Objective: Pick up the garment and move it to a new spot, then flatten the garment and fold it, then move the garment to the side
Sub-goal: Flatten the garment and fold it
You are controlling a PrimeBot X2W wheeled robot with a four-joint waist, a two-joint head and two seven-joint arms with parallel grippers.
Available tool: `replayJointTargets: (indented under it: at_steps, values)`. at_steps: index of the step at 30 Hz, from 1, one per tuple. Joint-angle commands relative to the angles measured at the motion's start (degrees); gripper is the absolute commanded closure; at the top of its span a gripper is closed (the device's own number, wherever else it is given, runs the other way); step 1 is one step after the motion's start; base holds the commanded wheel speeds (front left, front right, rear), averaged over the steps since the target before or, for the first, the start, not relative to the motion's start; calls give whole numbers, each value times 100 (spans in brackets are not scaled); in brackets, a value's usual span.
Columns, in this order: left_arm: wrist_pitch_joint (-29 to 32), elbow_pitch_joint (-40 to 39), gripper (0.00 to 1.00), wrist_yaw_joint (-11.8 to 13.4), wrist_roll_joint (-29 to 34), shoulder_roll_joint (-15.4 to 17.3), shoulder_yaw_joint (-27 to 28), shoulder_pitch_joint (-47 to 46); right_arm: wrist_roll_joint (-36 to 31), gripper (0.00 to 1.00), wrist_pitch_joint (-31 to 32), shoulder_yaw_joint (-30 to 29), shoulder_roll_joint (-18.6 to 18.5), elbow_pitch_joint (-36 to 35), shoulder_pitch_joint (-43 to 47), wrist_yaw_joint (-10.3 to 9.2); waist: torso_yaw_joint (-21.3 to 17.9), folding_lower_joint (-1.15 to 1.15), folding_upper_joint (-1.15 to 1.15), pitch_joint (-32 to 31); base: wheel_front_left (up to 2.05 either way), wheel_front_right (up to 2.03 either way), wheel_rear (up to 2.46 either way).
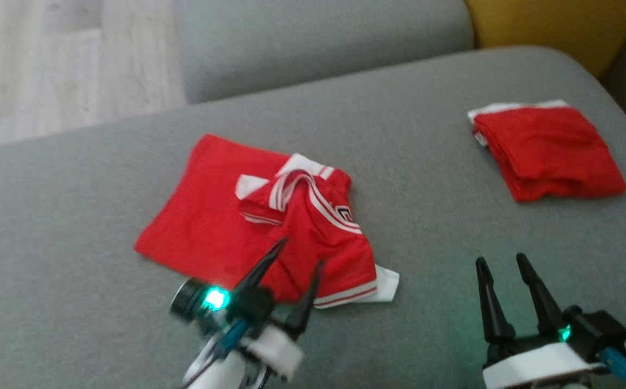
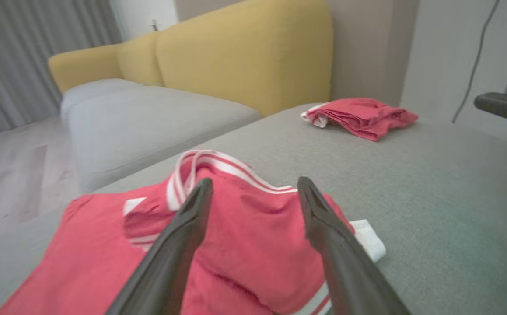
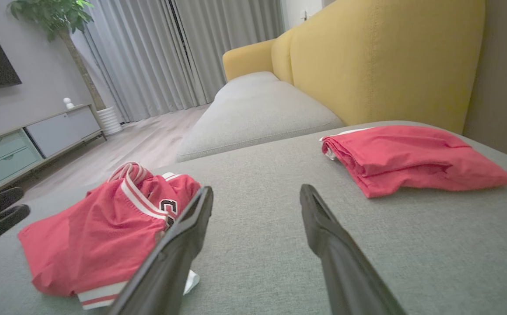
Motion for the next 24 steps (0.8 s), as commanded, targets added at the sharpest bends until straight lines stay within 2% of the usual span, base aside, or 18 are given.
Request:
replayJointTargets:
  at_steps: [1, 5, 13, 14, 15, 16, 20, 24]
  values:
    - [92, -21, 0, -110, 61, -38, -12, -572, 17, 0, -62, 125, -118, -230, -376, -5, -370, 0, 0, 519, 0, 0, 0]
    - [386, 448, 0, -345, -8, -49, -580, -1278, 40, 0, -62, 201, -111, -269, -626, -5, -685, 0, 0, 929, 0, 0, 0]
    - [975, 1494, 0, -417, -261, -51, -1275, -1933, 72, 0, -62, 181, -65, -291, -900, -5, -1180, 0, 0, 1286, 0, 0, 0]
    - [965, 1581, 31, -416, -269, -51, -1316, -1969, 71, 0, -62, 162, -63, -287, -899, -5, -1214, 0, 0, 1292, 0, 0, 0]
    - [910, 1650, 91, -395, -281, -51, -1330, -1997, 72, 0, -62, 155, -59, -284, -895, -5, -1248, 0, 0, 1289, 0, 0, 0]
    - [841, 1709, 100, -386, -283, -51, -1354, -2022, 72, 0, -62, 151, -56, -281, -888, -5, -1273, 0, 0, 1283, 0, 0, 0]
    - [560, 1860, 100, -409, -423, -51, -1433, -2072, 64, 0, -62, 150, -38, -234, -852, -5, -1343, 0, 0, 1142, 0, 0, 0]
    - [203, 1575, 100, -471, -869, -52, -1500, -2207, 49, 0, -62, 195, -11, -227, -818, -5, -1400, 0, 0, 887, 0, 0, 0]
